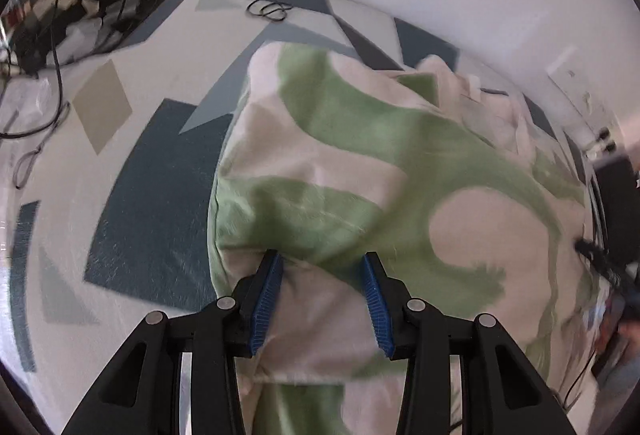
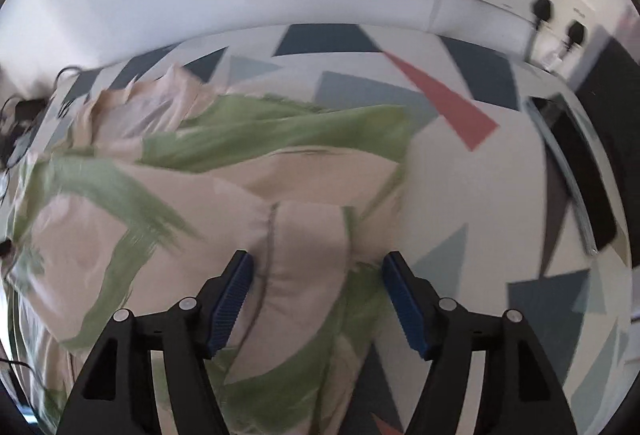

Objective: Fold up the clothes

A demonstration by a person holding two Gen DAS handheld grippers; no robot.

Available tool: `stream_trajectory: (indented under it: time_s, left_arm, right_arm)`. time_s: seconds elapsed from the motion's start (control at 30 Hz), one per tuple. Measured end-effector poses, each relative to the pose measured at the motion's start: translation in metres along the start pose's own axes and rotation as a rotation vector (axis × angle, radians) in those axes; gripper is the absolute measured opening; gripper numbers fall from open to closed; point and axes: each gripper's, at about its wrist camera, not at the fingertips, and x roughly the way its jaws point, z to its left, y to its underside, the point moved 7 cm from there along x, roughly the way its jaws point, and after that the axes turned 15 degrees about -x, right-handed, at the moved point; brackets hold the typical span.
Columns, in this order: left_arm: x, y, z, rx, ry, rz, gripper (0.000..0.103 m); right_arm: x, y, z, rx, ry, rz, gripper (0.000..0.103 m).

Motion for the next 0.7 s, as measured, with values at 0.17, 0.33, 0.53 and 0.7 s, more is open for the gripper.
stream_trajectory:
  time_s: [0.17,0.33,0.53,0.7]
  left_arm:
    - [0.006,-0.019,0.002,-0.033,0.006,-0.002,0.041]
    - [0.015,-0.024,0.001,0.012,-0.015,-0.022,0.042]
    - [0.016,-0.027,0.002,0.025,-0.012,-0.018,0.042]
    - [-0.006,-0.028,0.010,0.018,0.029,-0.046,0.042]
  right_arm:
    - [-0.024,0.004,0.027,-0.060,-0.078,-0.052,0.071]
    - [-0.018,0.030,0.060,-0.248,-0.070,0.001,0.072]
    - [-0.020,0.038,0.023,-0.048,-0.007,-0.003,0.076]
    - [-0.073,0.047,0.002,0.171,0.037,-0.159,0.078]
